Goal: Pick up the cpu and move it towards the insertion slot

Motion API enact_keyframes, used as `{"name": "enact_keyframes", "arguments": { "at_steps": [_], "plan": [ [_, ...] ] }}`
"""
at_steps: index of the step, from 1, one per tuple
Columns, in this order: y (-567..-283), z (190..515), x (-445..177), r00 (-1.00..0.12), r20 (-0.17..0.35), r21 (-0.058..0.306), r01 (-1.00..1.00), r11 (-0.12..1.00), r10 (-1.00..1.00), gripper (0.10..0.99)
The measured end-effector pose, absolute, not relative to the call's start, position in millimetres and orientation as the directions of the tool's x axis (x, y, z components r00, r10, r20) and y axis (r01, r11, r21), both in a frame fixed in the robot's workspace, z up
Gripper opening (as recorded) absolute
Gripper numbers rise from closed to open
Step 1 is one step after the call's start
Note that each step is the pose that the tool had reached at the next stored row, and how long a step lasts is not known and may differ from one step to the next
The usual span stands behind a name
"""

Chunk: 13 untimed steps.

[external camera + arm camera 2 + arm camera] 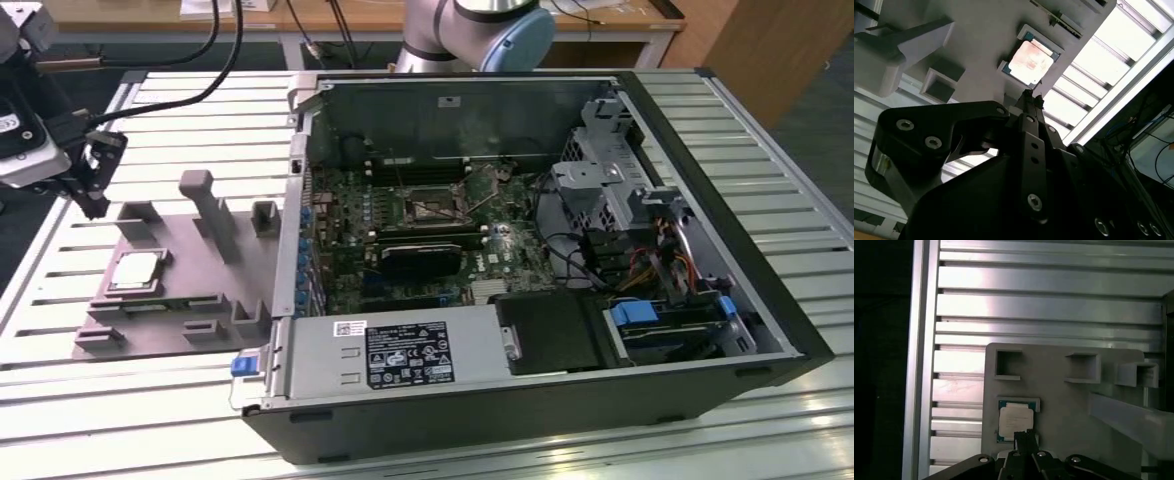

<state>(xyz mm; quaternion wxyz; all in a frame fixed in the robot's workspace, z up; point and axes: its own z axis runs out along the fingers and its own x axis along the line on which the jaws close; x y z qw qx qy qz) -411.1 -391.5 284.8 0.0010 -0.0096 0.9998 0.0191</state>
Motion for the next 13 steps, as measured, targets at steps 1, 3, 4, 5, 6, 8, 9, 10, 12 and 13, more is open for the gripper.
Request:
{"name": "enact_keyframes", "arguments": {
  "at_steps": [1,3,4,5,6,8,9,10,12,13],
  "plan": [
    [-391.5,280.7,-412.3,-1.0,-0.002,0.038,-0.019,0.999,-0.019,0.106],
    [-391.7,276.9,-413.4,-1.0,-0.003,0.038,-0.019,0.999,-0.019,0.106],
    [-391.8,275.1,-413.9,-1.0,-0.003,0.038,-0.019,0.999,-0.019,0.106],
    [-391.9,273.3,-414.4,-1.0,-0.003,0.038,-0.019,0.999,-0.019,0.106],
    [-392.0,271.5,-414.6,-1.0,-0.003,0.038,-0.019,0.999,-0.019,0.106],
    [-392.2,267.8,-414.9,-1.0,-0.004,0.038,-0.019,0.999,-0.019,0.106],
    [-392.5,266.1,-414.9,-1.0,-0.004,0.038,-0.019,0.999,-0.019,0.106],
    [-392.9,264.4,-414.8,-1.0,-0.004,0.038,-0.019,0.999,-0.019,0.106],
    [-394.2,260.9,-414.9,-1.0,-0.004,0.038,-0.019,0.999,-0.019,0.106],
    [-394.8,259.3,-414.8,-1.0,-0.004,0.038,-0.019,0.999,-0.019,0.106]
  ]
}}
